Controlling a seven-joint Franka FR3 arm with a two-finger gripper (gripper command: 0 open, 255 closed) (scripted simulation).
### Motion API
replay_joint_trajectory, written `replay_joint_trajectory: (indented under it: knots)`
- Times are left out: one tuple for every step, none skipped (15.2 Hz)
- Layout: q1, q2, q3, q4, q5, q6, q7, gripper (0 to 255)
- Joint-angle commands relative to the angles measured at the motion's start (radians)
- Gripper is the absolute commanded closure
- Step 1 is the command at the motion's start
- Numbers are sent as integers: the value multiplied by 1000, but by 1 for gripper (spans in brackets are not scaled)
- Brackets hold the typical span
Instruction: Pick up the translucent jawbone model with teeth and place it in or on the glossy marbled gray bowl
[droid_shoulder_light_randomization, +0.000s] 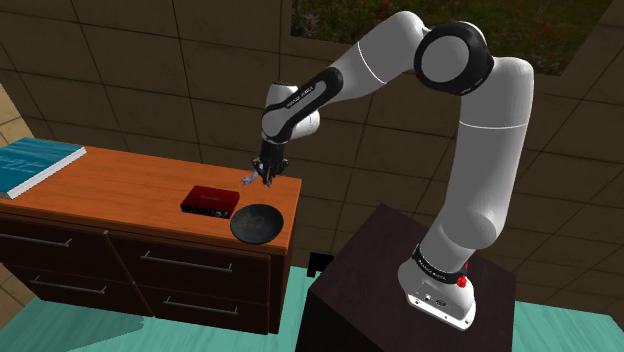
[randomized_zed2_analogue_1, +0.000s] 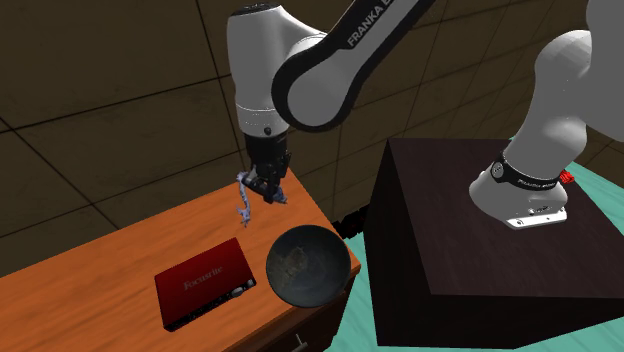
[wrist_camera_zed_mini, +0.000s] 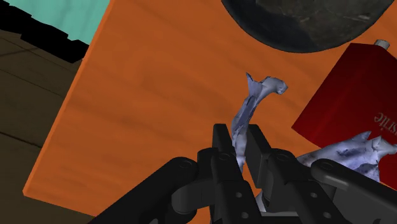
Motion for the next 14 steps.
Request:
replay_joint_trajectory:
  knots:
    - [-1,-20,-1,3,-1,-24,3,255]
    - [-1,-30,-1,5,-2,-35,5,255]
    - [-1,-39,-1,7,-2,-47,7,255]
    - [-2,-48,-1,10,-3,-58,8,255]
    - [-2,-57,-1,13,-4,-70,10,255]
    - [-2,-66,-2,15,-4,-81,12,255]
    - [-2,-66,-2,15,-4,-81,12,255]
    - [9,-87,6,-16,-2,-68,27,255]
    - [20,-108,13,-47,0,-55,43,255]
    - [31,-128,21,-77,3,-43,59,255]
    - [42,-147,29,-105,5,-31,76,255]
    - [54,-166,38,-133,8,-20,94,255]
    - [66,-184,47,-159,11,-9,112,255]
    - [77,-202,57,-185,14,1,130,255]
